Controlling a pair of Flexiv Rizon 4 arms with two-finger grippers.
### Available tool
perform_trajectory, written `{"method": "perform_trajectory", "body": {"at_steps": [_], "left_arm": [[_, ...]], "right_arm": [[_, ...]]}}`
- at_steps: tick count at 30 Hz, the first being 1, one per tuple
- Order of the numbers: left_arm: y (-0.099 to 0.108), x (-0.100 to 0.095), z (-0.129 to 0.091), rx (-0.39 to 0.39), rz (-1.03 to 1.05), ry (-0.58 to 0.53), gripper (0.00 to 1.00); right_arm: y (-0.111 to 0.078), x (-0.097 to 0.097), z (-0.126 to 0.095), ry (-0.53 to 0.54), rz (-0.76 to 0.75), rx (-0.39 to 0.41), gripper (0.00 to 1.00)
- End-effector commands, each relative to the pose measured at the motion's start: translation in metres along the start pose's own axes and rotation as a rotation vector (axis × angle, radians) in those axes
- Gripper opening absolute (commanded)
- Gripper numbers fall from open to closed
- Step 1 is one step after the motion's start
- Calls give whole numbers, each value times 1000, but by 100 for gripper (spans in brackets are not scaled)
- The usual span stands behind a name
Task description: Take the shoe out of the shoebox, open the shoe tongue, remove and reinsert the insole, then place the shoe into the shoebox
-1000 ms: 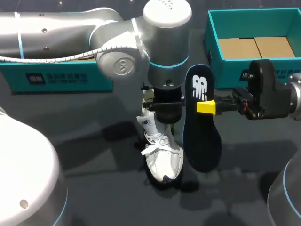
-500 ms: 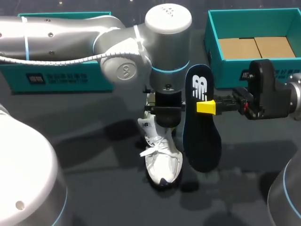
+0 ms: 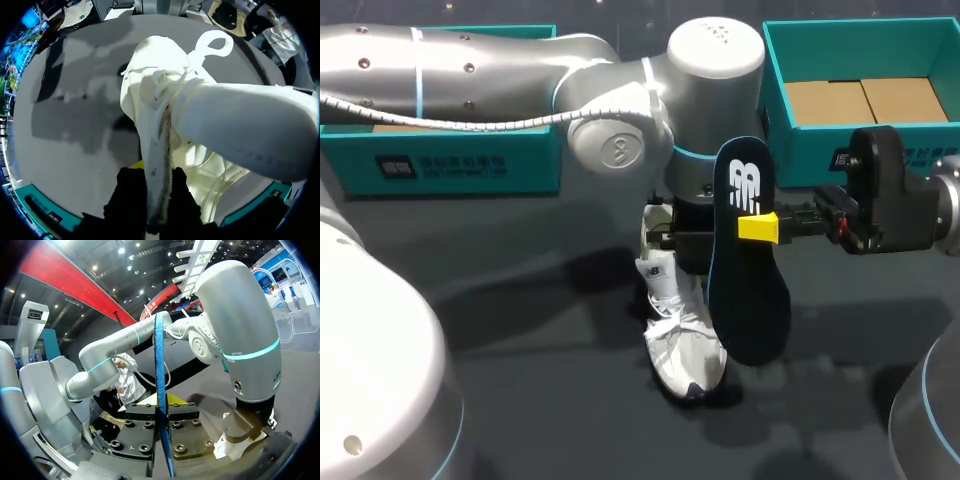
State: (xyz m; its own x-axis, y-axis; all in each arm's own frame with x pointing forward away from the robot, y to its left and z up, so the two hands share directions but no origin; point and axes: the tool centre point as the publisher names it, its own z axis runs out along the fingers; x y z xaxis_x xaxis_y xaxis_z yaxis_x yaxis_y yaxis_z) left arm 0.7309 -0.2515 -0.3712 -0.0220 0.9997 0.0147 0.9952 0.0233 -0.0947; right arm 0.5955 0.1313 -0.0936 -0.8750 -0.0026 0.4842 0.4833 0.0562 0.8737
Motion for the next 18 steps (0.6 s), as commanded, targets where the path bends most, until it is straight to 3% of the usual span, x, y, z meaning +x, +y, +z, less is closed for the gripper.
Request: {"method": "perform_trajectory", "body": {"at_steps": [1, 11, 13, 15, 17, 18], "left_arm": [[3, -8, 5, 6, 1, 20, 0], [3, -12, 16, 9, 19, 28, 0], [3, -12, 17, 10, 22, 26, 38], [3, -12, 15, 12, 25, 16, 51], [4, -12, 10, 11, 27, -6, 81], [4, -12, 8, 10, 25, -15, 91]], "right_arm": [[-1, 1, 2, -3, 1, -1, 0], [-1, 1, 2, -3, 1, -1, 0], [-1, 1, 2, -3, 1, -1, 0], [-1, 1, 2, -3, 1, -1, 0], [-1, 1, 2, -3, 1, -1, 0], [-1, 1, 2, -3, 1, -1, 0]]}}
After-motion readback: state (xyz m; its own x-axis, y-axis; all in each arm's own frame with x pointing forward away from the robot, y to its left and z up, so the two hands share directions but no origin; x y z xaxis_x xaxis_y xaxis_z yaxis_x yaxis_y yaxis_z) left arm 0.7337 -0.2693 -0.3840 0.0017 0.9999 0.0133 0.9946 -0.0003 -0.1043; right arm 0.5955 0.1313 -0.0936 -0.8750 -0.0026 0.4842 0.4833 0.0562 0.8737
